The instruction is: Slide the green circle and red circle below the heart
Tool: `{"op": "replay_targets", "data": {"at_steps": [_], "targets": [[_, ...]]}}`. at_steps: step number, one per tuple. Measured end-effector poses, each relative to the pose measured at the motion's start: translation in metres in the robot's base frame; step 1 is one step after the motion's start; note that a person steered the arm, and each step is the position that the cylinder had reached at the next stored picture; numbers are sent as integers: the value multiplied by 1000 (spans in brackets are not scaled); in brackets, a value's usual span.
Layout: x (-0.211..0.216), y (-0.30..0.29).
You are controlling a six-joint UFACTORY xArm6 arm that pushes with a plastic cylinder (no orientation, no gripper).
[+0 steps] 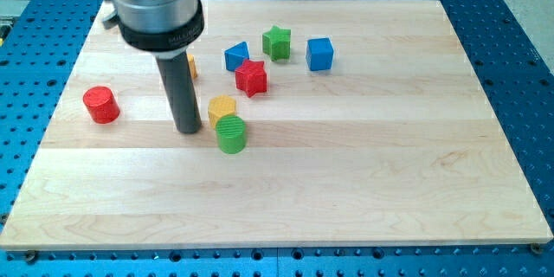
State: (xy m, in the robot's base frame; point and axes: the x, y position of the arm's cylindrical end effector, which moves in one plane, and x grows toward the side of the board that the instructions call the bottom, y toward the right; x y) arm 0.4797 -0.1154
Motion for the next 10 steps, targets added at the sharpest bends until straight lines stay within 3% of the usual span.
{"op": "replay_targets", "data": {"at_steps": [1,3,5,6,7,9,10], "targets": [[4,16],[-27,37],[72,5],[62,71],[32,97],[31,24],[30,30]]}}
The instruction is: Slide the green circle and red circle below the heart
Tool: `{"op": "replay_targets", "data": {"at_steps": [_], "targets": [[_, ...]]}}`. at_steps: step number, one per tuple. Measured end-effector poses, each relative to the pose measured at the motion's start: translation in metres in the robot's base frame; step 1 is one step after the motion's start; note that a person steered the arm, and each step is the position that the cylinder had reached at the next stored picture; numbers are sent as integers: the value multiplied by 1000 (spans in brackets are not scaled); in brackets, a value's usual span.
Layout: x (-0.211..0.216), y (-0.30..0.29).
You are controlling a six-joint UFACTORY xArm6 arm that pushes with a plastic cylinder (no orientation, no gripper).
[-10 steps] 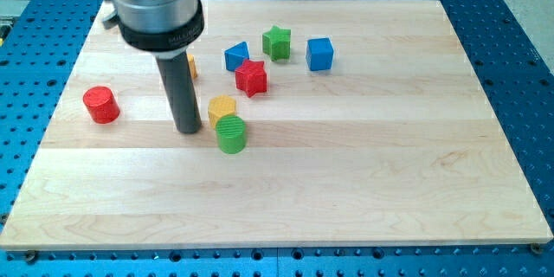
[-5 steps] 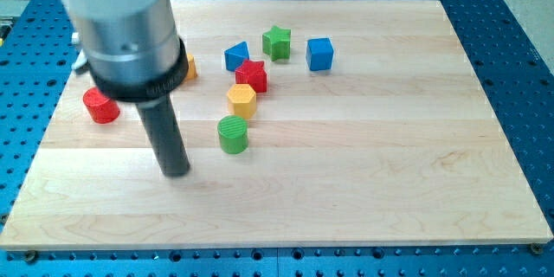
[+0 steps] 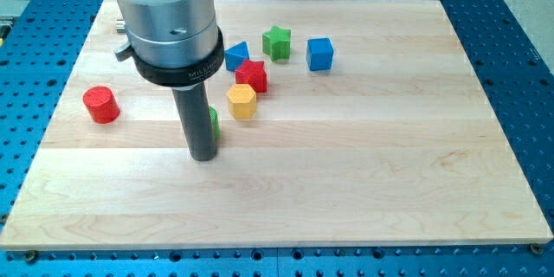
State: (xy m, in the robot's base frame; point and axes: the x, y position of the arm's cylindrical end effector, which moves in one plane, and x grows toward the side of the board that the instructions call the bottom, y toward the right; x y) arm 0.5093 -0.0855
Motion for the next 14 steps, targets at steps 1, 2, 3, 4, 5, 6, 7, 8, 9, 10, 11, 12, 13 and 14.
{"op": "replay_targets", "data": {"at_steps": [1,2,3,4,5,6,7,8,9,10,11,12,13,14], "targets": [[-3,20],[-5,19],[-5,-15],[-8,-21],[-6,-15],[-4,34],[-18,39],[-21,21],[-23,-2],[-19,-24],[11,-82],[-1,-174],[-35,-201],[-71,-180]]}}
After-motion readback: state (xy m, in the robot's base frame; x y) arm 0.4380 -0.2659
